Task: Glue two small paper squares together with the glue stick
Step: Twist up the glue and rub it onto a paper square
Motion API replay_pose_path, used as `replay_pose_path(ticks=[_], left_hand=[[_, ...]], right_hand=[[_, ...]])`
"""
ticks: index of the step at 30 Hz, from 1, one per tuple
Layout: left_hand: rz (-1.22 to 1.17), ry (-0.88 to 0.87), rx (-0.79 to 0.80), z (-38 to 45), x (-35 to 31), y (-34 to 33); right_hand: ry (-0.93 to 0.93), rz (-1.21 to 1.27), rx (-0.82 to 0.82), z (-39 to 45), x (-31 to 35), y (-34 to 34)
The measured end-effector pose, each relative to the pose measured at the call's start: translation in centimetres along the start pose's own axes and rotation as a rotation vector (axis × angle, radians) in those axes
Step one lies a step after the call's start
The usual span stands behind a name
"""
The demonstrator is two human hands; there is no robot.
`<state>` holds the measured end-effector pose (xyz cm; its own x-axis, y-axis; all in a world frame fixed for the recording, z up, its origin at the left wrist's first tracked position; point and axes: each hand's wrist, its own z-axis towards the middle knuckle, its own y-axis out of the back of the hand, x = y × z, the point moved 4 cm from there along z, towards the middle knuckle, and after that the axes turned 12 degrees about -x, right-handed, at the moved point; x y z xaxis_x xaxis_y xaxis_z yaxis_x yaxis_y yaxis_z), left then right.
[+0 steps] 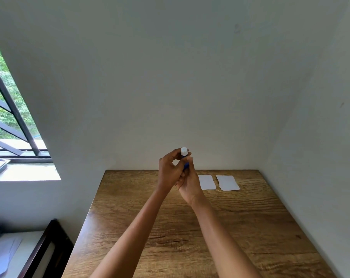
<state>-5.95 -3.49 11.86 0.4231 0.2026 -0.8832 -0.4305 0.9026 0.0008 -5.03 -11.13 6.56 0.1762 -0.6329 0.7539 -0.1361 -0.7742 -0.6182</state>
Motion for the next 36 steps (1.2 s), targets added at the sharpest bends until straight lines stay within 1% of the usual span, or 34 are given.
replay_pose_path(ticks=[2, 6, 8, 13, 19, 26, 28, 31, 33, 36], left_hand=[[-0.008, 0.003, -0.003, 0.0, -0.1, -0.1], [0.013, -0.024, -0.022, 0.4, 0.1, 0.2], [0.021, -0.021, -0.024, 0.3, 0.3, 0.4], [0.040, -0.042, -0.013, 0.1, 0.1, 0.1], [0.032, -0.022, -0.011, 0.0, 0.2, 0.1], [0.052, -0.021, 0.027, -0.7, 0.1, -0.3], [0.039, -0.023, 0.018, -0.5, 0.2, -0.3], [0.023, -0.011, -0.020, -0.1, 0.3, -0.1], [0.017, 0.003, -0.035, 0.2, 0.4, -0.1], [0.007, 0.032, -0.028, 0.3, 0.4, -0.1]], right_hand=[[0.000, 0.012, -0.001, 0.1, -0.2, 0.0], [-0.014, 0.090, 0.094, 0.1, -0.6, 0.3], [-0.023, 0.076, 0.118, 0.1, -0.6, 0.4], [-0.025, 0.034, 0.081, 0.3, -0.7, 0.2], [-0.016, 0.035, 0.111, 0.3, -1.0, 0.7], [-0.066, -0.017, -0.002, -0.3, -0.4, 0.7], [-0.066, -0.008, 0.022, -0.3, -0.5, 0.6], [-0.037, 0.071, 0.089, -0.3, -0.7, 0.6], [-0.036, 0.099, 0.101, -0.2, -0.6, 0.6], [-0.028, 0.052, 0.100, -0.3, 0.0, 0.3]])
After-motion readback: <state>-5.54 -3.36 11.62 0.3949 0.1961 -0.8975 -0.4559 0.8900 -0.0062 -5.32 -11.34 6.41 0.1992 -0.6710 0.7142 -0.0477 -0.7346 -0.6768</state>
